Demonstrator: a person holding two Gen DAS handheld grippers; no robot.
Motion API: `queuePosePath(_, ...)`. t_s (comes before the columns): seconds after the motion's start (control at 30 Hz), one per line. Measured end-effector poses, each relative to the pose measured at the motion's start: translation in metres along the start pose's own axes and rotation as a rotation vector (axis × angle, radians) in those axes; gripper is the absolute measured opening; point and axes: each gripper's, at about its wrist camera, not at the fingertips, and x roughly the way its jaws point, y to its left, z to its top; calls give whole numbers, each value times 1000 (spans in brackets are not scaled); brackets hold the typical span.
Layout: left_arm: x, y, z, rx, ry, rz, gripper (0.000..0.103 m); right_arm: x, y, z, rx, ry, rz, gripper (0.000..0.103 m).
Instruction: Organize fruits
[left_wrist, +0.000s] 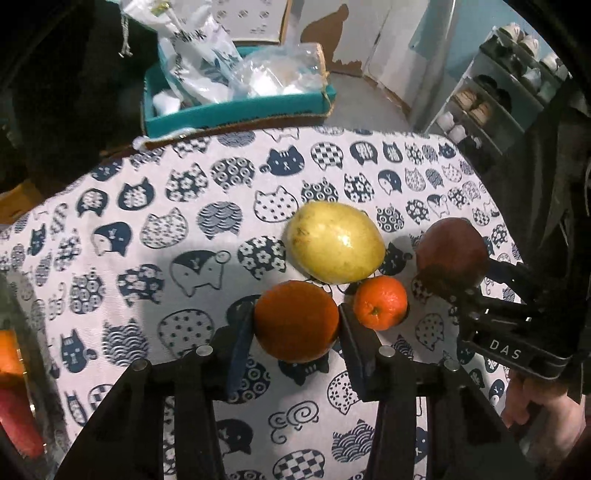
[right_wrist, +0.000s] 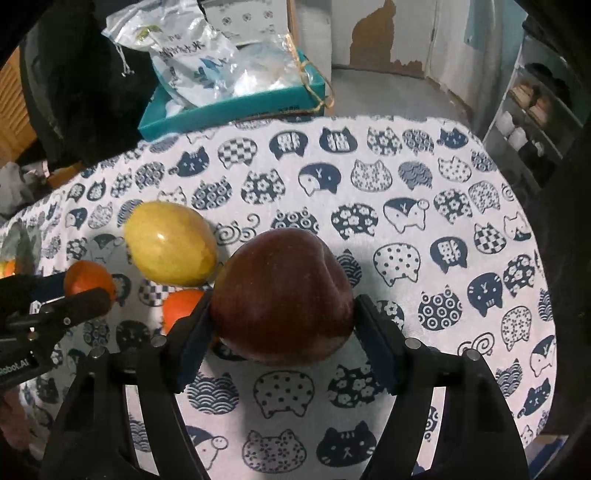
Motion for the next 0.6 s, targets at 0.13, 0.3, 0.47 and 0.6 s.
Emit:
queuePosePath(0.13,-17,1,-1,2,-29,13,46,-17,5,4,-2,-36,0,74)
queuePosePath(0.3,-41,3,-4,7,-68,33,46,-41,13,7,-8,-77,9,74)
queuePosePath(0.47,-63,3,-5,6,-104,40,46,-65,22,10,-21,-124,17,74)
queuePosePath(0.6,-80,6,-6,-2,-133,39,46,-82,26,13,-21,-160,34,74)
